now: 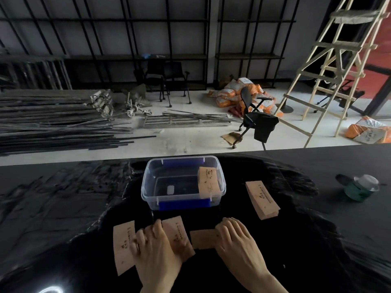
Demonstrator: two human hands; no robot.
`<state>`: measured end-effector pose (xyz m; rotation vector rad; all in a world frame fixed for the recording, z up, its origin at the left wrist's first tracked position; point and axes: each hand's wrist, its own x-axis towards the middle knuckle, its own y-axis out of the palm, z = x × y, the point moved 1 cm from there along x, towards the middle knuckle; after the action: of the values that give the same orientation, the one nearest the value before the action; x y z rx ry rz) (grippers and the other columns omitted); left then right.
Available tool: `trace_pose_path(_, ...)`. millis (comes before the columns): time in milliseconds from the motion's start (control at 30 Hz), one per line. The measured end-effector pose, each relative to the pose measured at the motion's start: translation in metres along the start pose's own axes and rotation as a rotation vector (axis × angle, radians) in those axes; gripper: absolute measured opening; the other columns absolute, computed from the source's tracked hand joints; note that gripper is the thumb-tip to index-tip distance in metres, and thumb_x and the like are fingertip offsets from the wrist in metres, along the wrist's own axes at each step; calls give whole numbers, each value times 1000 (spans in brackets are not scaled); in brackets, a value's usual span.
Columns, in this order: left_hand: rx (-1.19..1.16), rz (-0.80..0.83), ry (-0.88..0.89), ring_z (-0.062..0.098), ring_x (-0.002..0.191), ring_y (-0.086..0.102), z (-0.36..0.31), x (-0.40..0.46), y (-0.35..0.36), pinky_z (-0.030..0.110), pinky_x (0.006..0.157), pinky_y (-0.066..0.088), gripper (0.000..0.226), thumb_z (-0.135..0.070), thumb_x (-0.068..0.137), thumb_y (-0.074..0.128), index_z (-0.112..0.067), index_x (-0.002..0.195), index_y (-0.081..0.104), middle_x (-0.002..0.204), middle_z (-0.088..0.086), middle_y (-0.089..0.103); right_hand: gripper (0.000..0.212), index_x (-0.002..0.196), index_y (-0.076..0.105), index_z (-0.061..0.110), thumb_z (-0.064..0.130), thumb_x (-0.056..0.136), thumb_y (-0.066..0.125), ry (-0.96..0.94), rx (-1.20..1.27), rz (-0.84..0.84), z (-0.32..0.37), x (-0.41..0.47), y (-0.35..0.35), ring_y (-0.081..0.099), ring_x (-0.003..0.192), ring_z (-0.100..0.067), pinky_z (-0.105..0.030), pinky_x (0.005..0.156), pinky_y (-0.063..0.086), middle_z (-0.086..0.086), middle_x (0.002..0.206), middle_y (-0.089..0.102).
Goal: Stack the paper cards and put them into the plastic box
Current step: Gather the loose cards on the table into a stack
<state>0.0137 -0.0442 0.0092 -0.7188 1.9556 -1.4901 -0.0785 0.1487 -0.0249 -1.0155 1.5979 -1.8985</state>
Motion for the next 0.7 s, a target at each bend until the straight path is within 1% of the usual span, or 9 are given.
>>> trace_pose_path(100, -41, 47, 184, 22, 141, 30, -3, 3, 1, 44, 115, 21, 91, -59, 78, 63, -36, 155, 21, 149, -8, 50, 51, 110, 67, 14, 37, 70, 89, 29, 6, 20, 3, 3, -7, 69, 109, -22, -37, 102, 53, -1, 107, 72)
trace_pose_path(167, -92, 95, 269, 20, 144, 29, -7, 3, 0, 45, 119, 20, 87, -46, 83, 64, -39, 156, 16, 151, -9, 49, 54, 109, 70, 14, 39, 66, 92, 17, -13, 25, 5, 3, -9, 70, 109, -23, -37, 101, 52, -2, 106, 73)
trace_pose_path(200, -109, 98, 269, 20, 144, 29, -7, 4, -1, 46, 120, 20, 89, -46, 83, 65, -40, 156, 16, 152, -9, 48, 55, 108, 71, 14, 40, 65, 93, 1, -23, 24, 5, 2, -8, 70, 109, -23, -37, 102, 52, -2, 107, 73)
trace_pose_path(367, -77, 133, 261, 17, 137, 35, 0, 4, 2, 40, 115, 24, 98, -67, 67, 66, -40, 152, 25, 146, -14, 47, 61, 107, 64, 15, 39, 61, 96, -37, -39, -27, -1, -2, -12, 70, 108, -25, -38, 102, 54, -3, 104, 72)
trace_pose_path(467, -34, 144, 326, 17, 138, 36, -3, 2, -1, 41, 116, 23, 93, -67, 68, 64, -45, 150, 26, 145, -15, 48, 63, 108, 58, 14, 36, 62, 96, -36, -22, -63, -3, -1, -11, 69, 109, -25, -37, 106, 44, -3, 102, 70)
trace_pose_path(533, -58, 153, 375, 16, 139, 37, -9, 2, -7, 41, 116, 23, 83, -59, 75, 65, -49, 147, 25, 144, -17, 50, 56, 106, 60, 15, 36, 66, 93, -43, -21, -80, -3, -1, -10, 68, 109, -25, -36, 108, 42, -3, 103, 69)
trace_pose_path(600, -109, 171, 398, 15, 140, 36, -12, 3, -10, 41, 119, 24, 83, -49, 80, 66, -48, 151, 23, 147, -16, 47, 51, 105, 63, 15, 38, 69, 91, -35, -19, -69, -3, -3, -10, 68, 110, -25, -36, 109, 45, -3, 104, 70)
trace_pose_path(633, -142, 172, 412, 13, 138, 39, -13, 4, -11, 38, 118, 27, 82, -42, 82, 67, -48, 151, 23, 147, -16, 47, 48, 104, 64, 15, 38, 71, 89, -36, -26, -68, -3, -4, -9, 67, 112, -26, -37, 110, 44, -3, 106, 70)
trace_pose_path(700, -283, 184, 468, 5, 128, 52, -13, 5, -11, 29, 113, 41, 80, -21, 87, 71, -51, 148, 28, 142, -19, 53, 36, 105, 62, 17, 39, 81, 77, -44, -43, -92, -5, -6, -7, 63, 120, -26, -37, 114, 32, -3, 113, 69)
